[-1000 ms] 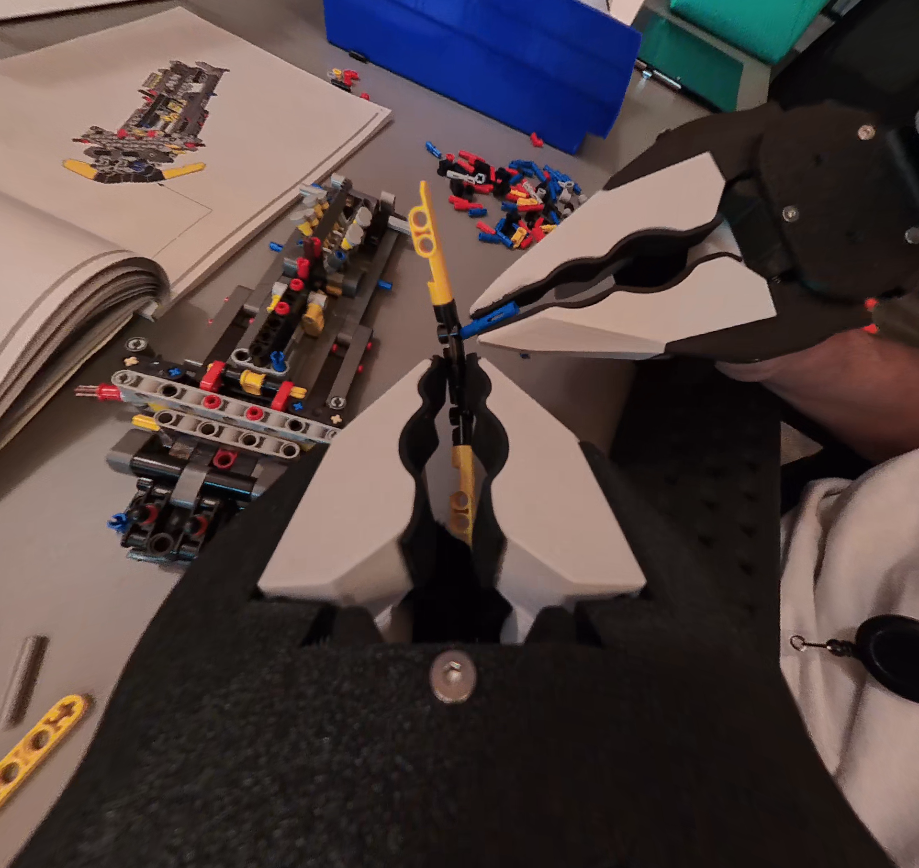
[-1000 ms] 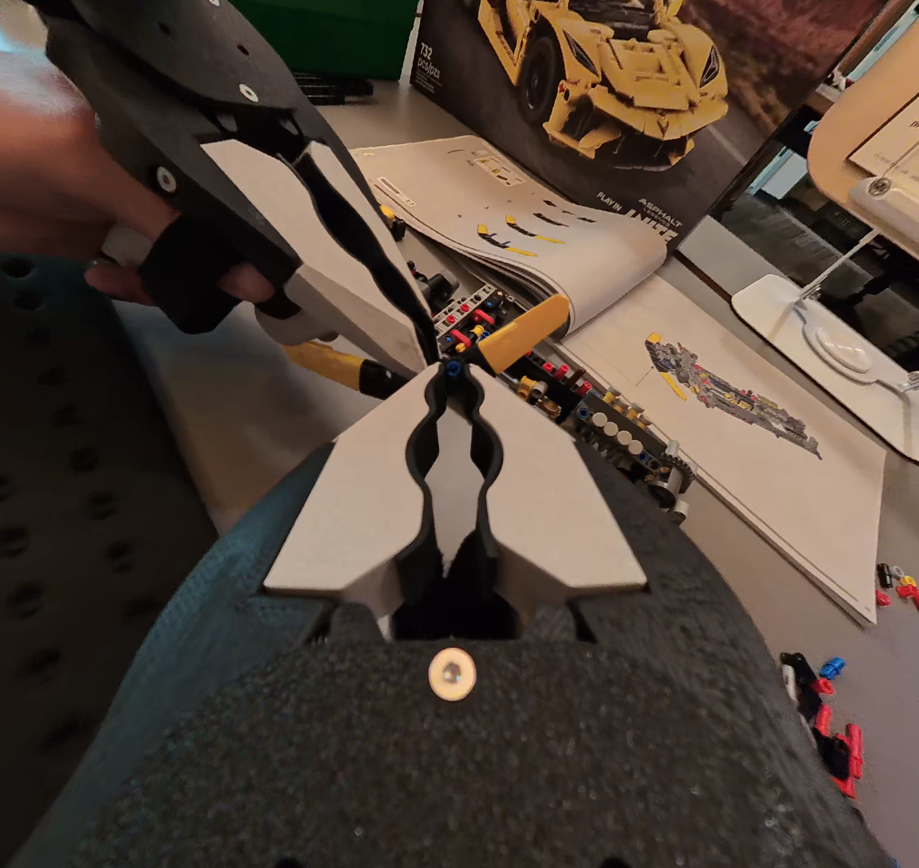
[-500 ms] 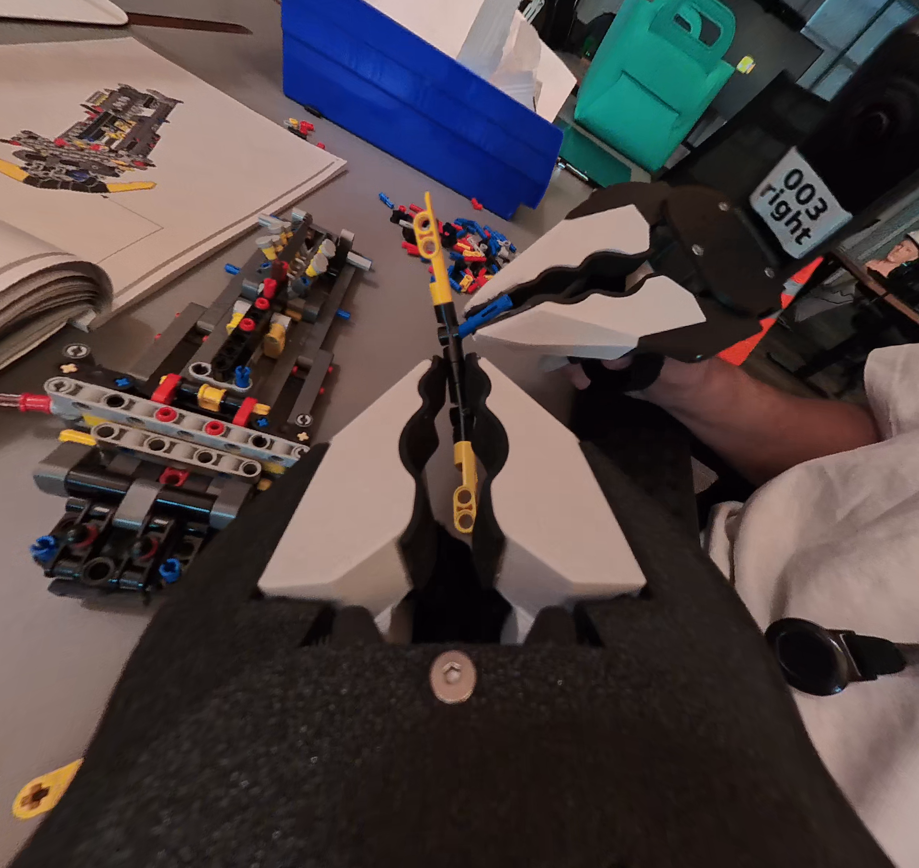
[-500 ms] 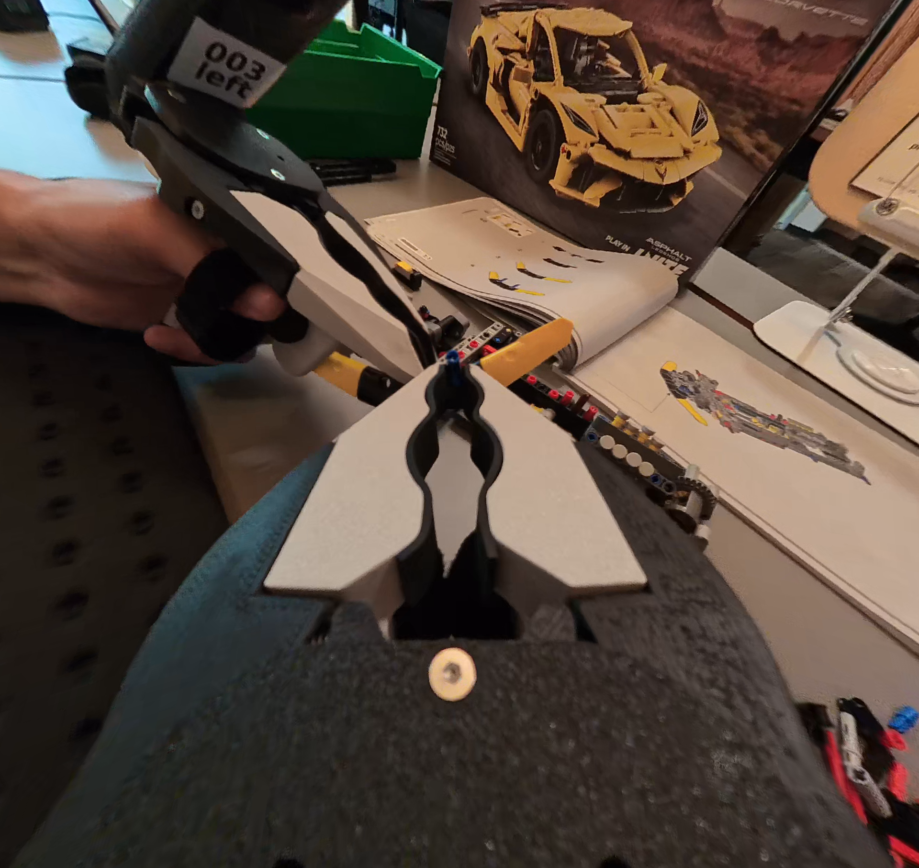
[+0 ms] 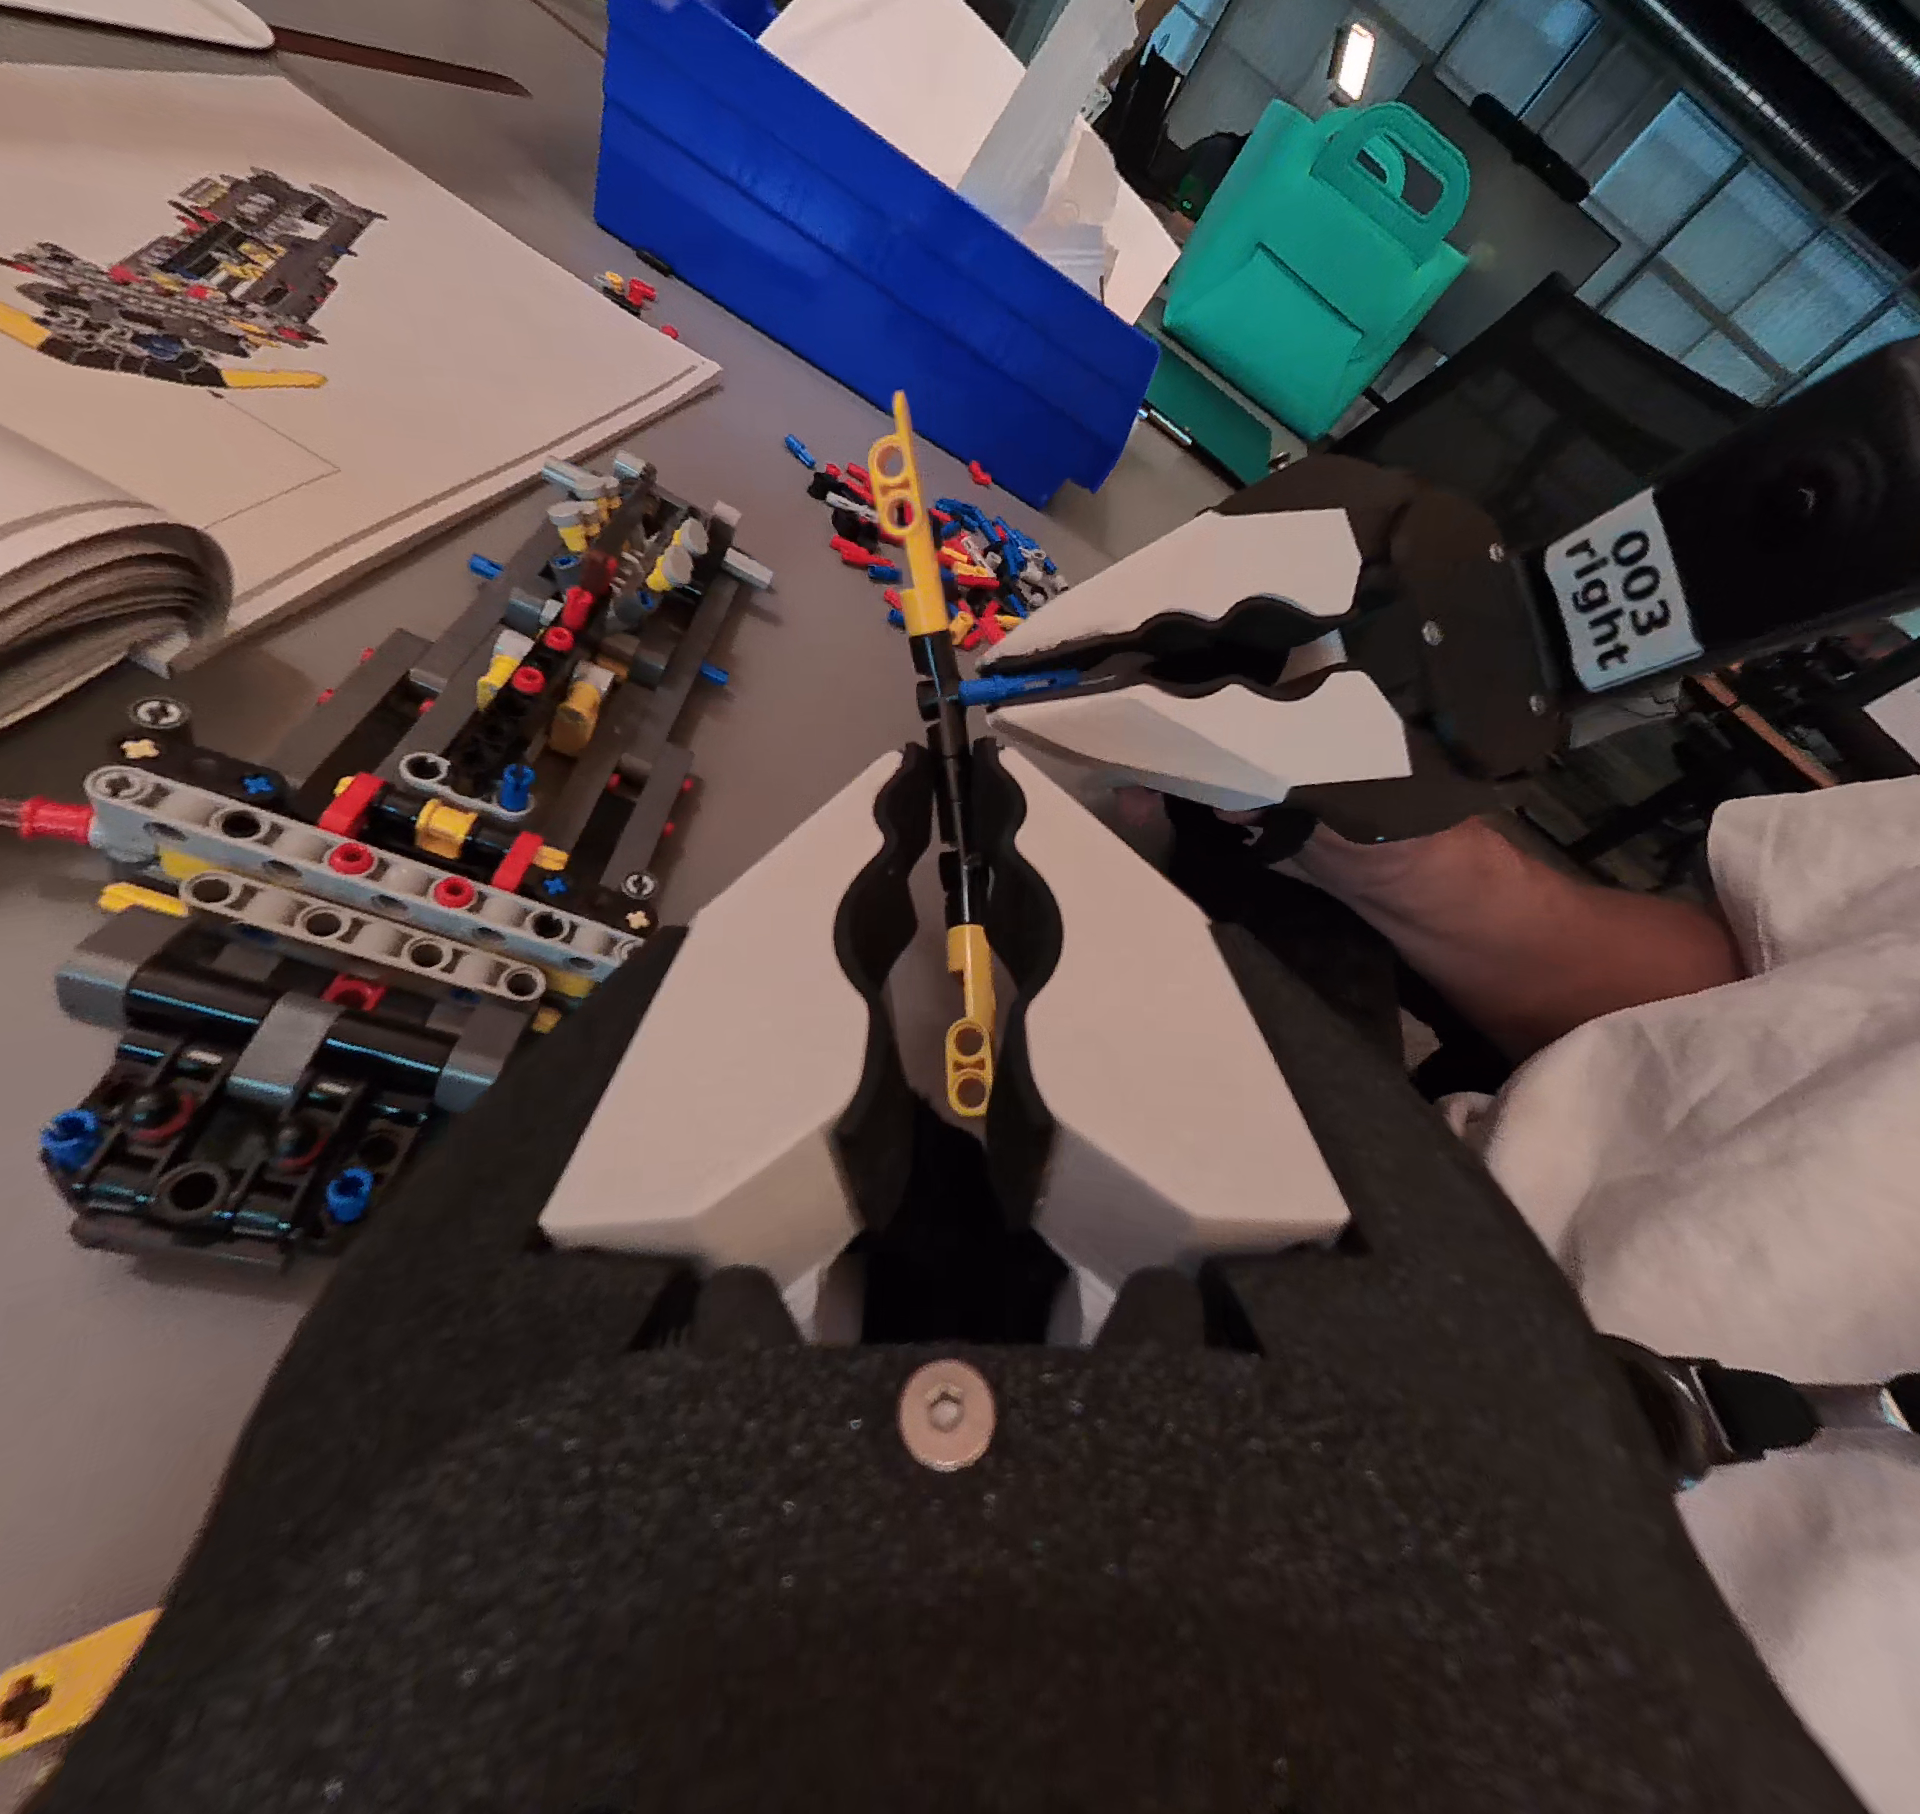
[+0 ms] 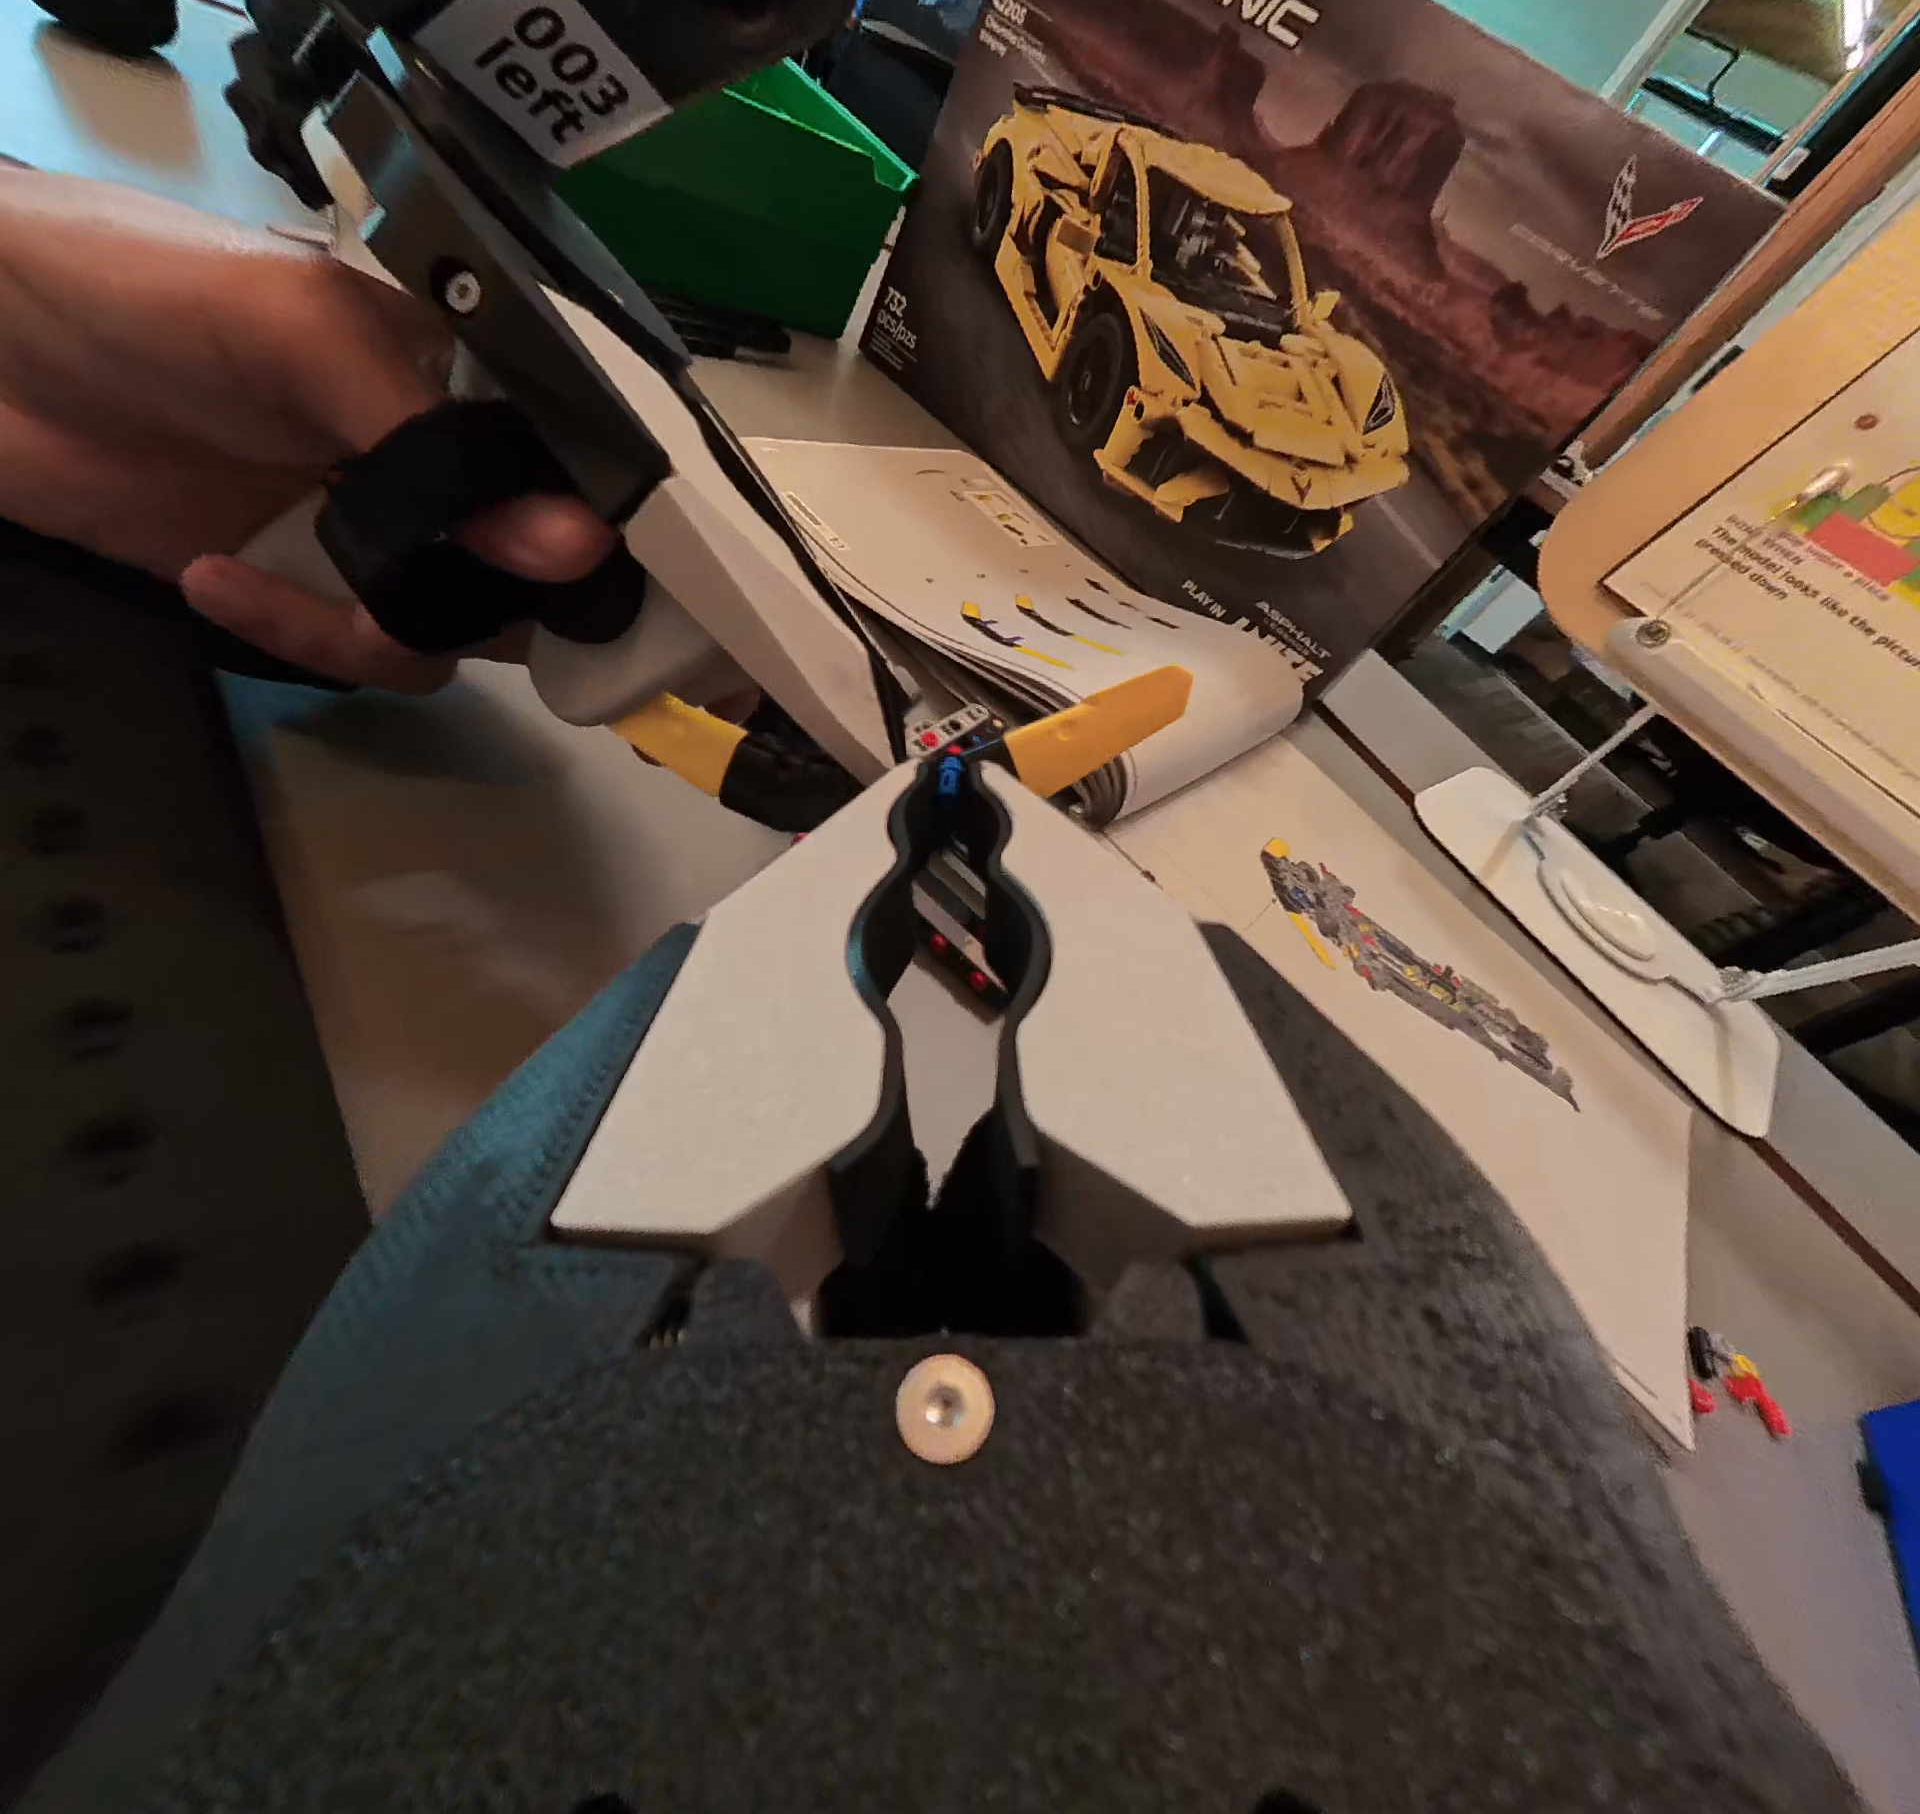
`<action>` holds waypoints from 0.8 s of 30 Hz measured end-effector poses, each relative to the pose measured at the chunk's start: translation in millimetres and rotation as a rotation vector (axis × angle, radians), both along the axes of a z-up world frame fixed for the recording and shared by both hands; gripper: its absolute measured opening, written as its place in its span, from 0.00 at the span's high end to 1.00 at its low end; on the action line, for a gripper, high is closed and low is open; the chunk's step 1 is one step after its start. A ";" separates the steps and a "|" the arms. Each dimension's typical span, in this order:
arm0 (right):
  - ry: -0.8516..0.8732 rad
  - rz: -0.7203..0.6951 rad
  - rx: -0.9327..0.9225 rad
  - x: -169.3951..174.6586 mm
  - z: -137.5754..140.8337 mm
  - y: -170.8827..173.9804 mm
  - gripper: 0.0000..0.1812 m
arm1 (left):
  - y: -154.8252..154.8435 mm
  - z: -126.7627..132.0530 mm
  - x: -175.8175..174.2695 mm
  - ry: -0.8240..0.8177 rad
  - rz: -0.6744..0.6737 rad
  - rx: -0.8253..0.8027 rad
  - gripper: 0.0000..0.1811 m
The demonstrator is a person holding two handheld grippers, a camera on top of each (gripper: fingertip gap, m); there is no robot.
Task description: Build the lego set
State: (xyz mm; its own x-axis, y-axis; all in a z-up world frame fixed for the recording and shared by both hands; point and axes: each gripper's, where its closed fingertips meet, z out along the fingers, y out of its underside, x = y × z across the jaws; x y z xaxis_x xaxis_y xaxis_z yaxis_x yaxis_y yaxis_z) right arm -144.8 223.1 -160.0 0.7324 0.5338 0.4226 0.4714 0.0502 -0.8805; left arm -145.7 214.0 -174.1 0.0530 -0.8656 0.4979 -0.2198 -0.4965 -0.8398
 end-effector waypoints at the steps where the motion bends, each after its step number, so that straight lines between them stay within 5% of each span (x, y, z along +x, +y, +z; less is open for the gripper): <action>1: -0.008 -0.004 0.005 -0.2 0.4 0.1 0.98 | 0.4 -0.6 0.5 0.009 0.005 0.020 0.97; 15: 0.332 -0.091 -0.236 5.4 2.9 5.2 0.98 | 13.4 9.3 3.1 0.171 0.234 0.700 0.97; 24: 0.517 -0.039 -0.496 4.7 -14.7 1.9 0.98 | 17.8 -3.7 -0.4 0.360 0.229 1.157 0.97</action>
State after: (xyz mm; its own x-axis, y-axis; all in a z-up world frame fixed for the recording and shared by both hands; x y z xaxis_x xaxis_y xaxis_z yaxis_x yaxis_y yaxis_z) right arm -140.1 225.0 -174.8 0.7956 0.5427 -0.2694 -0.0188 -0.4224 -0.9062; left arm -146.1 231.7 -177.8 0.2368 -0.7400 -0.6295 -0.5353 0.4413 -0.7202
